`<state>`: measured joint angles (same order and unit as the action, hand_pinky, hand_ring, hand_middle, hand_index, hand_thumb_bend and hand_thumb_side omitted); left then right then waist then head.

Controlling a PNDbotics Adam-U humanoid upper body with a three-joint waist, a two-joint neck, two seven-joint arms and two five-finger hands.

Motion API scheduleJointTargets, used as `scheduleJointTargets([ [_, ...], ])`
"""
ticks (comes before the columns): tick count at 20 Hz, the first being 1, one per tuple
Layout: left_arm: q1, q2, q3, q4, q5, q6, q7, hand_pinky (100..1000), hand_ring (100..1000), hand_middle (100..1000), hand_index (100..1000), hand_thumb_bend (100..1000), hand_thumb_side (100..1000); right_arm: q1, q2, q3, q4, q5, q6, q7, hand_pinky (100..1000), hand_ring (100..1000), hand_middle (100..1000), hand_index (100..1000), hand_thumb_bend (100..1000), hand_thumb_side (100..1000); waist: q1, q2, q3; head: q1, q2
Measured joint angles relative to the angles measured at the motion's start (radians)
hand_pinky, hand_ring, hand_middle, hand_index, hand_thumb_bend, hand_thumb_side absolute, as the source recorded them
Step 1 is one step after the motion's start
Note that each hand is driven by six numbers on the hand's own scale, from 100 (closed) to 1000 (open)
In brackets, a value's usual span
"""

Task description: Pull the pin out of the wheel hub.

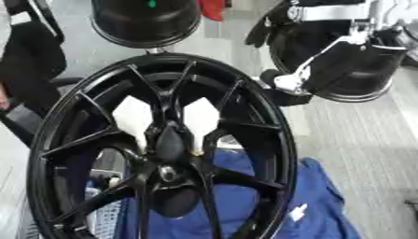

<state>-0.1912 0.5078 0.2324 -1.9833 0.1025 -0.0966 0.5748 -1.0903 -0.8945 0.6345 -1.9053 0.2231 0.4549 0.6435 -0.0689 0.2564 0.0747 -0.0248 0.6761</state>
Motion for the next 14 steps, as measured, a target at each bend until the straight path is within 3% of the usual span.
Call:
scheduleJointTargets([
  [8, 0.021, -0.011, 0.006, 0.000, -0.009, 0.007, 0.010, 810, 616, 652, 815, 304, 306, -0.030, 0.015, 0.016, -0.073, 0.035, 0.085, -0.022, 897, 817, 768, 860, 213, 314, -0.002, -0.001, -0.006, 0.021, 0.007],
  [14, 0.034, -0.019, 0.012, 0.000, -0.010, 0.014, 0.018, 811, 614, 651, 814, 298, 313, -0.042, 0.058, 0.033, -0.076, 0.082, 0.141, -0.079, 888, 818, 769, 857, 215, 299, 0.000, 0.015, -0.007, 0.061, 0.021],
])
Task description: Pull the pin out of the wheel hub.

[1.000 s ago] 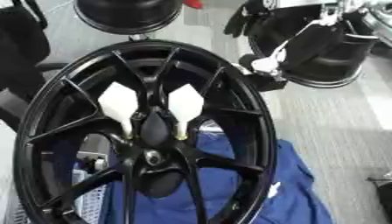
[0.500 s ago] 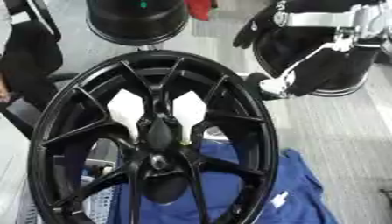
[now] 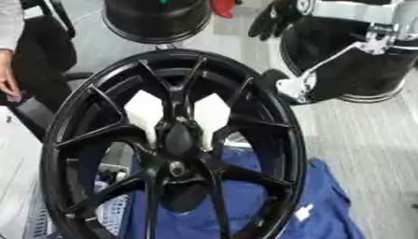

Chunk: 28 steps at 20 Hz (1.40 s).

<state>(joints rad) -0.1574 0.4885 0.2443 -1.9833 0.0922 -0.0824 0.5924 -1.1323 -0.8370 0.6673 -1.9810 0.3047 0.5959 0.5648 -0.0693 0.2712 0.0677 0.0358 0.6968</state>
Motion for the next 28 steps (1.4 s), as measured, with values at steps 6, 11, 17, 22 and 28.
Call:
scheduleJointTargets([
  [6, 0.003, -0.006, 0.000, 0.000, -0.003, 0.003, 0.002, 811, 613, 651, 814, 296, 317, -0.003, 0.026, 0.014, -0.001, -0.015, 0.032, 0.005, 877, 819, 773, 855, 194, 297, 0.000, 0.008, -0.006, 0.000, 0.028],
  [11, 0.003, -0.006, 0.000, 0.000, -0.005, 0.005, 0.001, 812, 613, 651, 814, 297, 317, -0.005, 0.043, 0.020, -0.004, -0.053, 0.040, 0.019, 884, 831, 787, 861, 225, 259, -0.003, 0.017, -0.003, -0.001, 0.031],
  [17, 0.002, -0.006, 0.000, 0.000, -0.005, 0.006, 0.000, 812, 612, 650, 814, 297, 318, -0.012, 0.060, 0.030, -0.007, -0.061, -0.005, 0.063, 894, 854, 812, 866, 293, 224, -0.007, 0.023, 0.010, -0.010, 0.031],
  [22, -0.003, -0.006, 0.000, 0.000, -0.005, 0.005, 0.000, 812, 610, 649, 813, 295, 323, -0.012, 0.070, 0.030, -0.007, -0.059, -0.050, 0.111, 901, 863, 825, 872, 319, 224, -0.016, 0.034, 0.016, -0.011, 0.028],
  [28, -0.010, -0.006, 0.000, 0.000, -0.005, 0.005, 0.000, 813, 609, 649, 813, 293, 328, -0.011, 0.085, 0.030, -0.007, -0.040, -0.085, 0.145, 900, 864, 825, 872, 320, 218, -0.027, 0.052, 0.029, -0.009, 0.016],
])
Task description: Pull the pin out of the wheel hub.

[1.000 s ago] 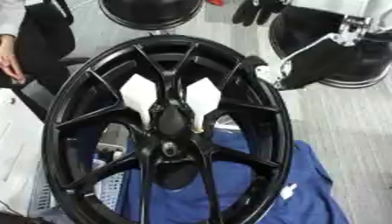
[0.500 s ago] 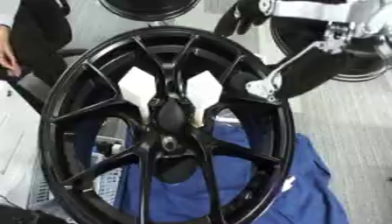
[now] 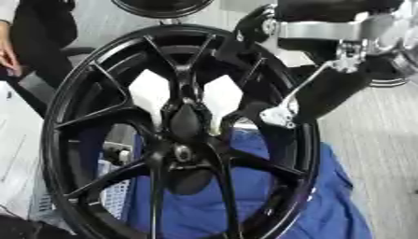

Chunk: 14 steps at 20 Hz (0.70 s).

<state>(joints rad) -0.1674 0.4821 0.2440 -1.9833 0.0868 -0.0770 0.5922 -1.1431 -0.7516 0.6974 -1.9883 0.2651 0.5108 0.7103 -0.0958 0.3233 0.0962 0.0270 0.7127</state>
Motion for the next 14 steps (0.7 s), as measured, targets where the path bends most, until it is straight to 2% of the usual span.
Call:
scheduleJointTargets([
  [5, -0.013, 0.000, 0.000, 0.000, -0.001, -0.002, -0.001, 813, 610, 649, 812, 296, 327, -0.002, 0.000, 0.010, 0.000, 0.010, -0.015, 0.015, 913, 874, 834, 875, 349, 222, -0.023, 0.016, 0.020, 0.007, -0.014],
  [14, -0.019, 0.000, -0.001, 0.000, -0.003, -0.003, -0.002, 814, 605, 648, 811, 293, 332, -0.009, 0.016, 0.012, 0.002, 0.038, -0.025, 0.021, 905, 867, 827, 870, 321, 219, -0.027, 0.028, 0.021, 0.004, -0.028],
])
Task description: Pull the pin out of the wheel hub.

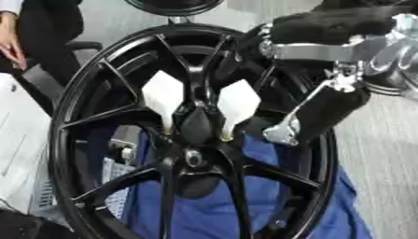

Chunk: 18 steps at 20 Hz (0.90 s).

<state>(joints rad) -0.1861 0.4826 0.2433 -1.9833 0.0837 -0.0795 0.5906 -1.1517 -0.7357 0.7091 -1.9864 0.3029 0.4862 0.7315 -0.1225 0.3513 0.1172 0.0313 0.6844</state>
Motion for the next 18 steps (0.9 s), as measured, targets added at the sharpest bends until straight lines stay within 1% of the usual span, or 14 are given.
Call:
scheduleJointTargets([
  [6, -0.001, 0.000, 0.000, 0.000, -0.001, 0.000, 0.000, 815, 599, 647, 811, 291, 335, 0.009, 0.010, 0.005, 0.018, 0.003, -0.002, -0.006, 902, 864, 822, 867, 307, 190, 0.000, 0.012, 0.001, -0.009, 0.000],
  [10, -0.001, 0.000, 0.000, 0.000, -0.002, 0.001, 0.000, 815, 598, 647, 811, 289, 334, 0.011, 0.010, 0.006, 0.035, 0.003, -0.005, -0.010, 900, 861, 817, 865, 292, 154, 0.000, 0.017, 0.001, -0.013, -0.002],
  [13, -0.004, 0.000, -0.004, 0.000, -0.002, 0.001, 0.000, 815, 597, 647, 811, 288, 336, 0.018, 0.011, 0.006, 0.049, 0.004, -0.010, -0.017, 897, 858, 814, 862, 284, 133, 0.002, 0.024, 0.001, -0.013, -0.011],
  [18, -0.006, 0.000, -0.006, 0.000, -0.002, 0.001, 0.000, 816, 596, 647, 811, 285, 336, 0.023, 0.011, 0.006, 0.071, 0.005, -0.018, -0.028, 895, 854, 805, 858, 267, 128, 0.006, 0.035, 0.007, -0.014, -0.027],
])
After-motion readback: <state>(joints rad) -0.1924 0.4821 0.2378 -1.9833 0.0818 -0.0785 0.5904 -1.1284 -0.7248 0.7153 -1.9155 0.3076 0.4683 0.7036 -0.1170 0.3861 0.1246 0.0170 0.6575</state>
